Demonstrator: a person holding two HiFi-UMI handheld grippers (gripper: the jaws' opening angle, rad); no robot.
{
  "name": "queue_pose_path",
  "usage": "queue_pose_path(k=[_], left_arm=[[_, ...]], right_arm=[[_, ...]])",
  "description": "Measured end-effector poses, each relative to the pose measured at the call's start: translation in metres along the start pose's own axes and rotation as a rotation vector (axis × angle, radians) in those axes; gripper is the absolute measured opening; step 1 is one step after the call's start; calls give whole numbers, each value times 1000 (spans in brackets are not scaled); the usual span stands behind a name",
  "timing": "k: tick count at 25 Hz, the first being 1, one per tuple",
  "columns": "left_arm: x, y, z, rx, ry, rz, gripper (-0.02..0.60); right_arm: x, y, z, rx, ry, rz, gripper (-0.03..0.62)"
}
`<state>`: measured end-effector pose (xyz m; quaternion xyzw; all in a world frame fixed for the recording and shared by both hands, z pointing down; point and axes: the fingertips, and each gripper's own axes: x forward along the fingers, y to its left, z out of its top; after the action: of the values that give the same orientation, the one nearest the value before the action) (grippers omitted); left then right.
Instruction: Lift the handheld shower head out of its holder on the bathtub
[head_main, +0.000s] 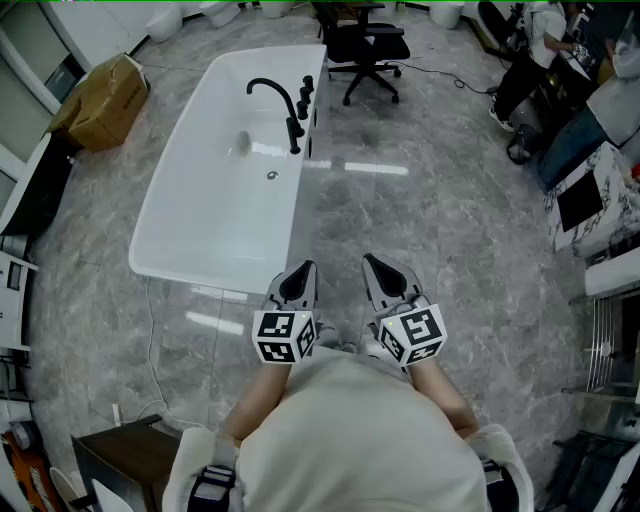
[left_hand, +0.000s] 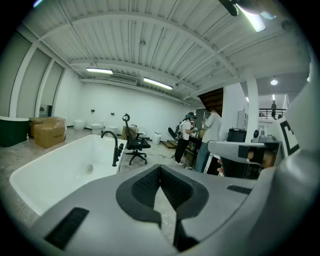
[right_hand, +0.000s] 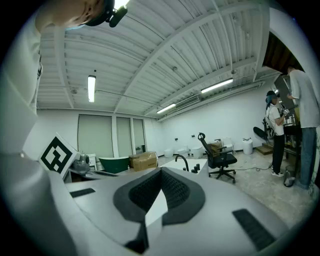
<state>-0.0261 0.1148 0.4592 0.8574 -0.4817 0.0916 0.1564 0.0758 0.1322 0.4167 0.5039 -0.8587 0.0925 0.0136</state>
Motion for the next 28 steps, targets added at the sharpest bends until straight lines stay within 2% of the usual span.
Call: queue_pose_path(k=[6, 15, 20, 28], left_arm=[[-17, 1, 5, -24, -9, -9, 21], [-23, 16, 1, -60, -15, 7, 20], [-27, 21, -4, -69, -7, 23, 21], [-17, 32, -10, -98, 15, 50, 21]], right_arm=[[-13, 11, -4, 22, -4, -32, 20], [-4, 24, -1, 21, -4, 18, 20], [0, 25, 0, 54, -17, 24, 20], [11, 18, -9, 98, 22, 47, 20]])
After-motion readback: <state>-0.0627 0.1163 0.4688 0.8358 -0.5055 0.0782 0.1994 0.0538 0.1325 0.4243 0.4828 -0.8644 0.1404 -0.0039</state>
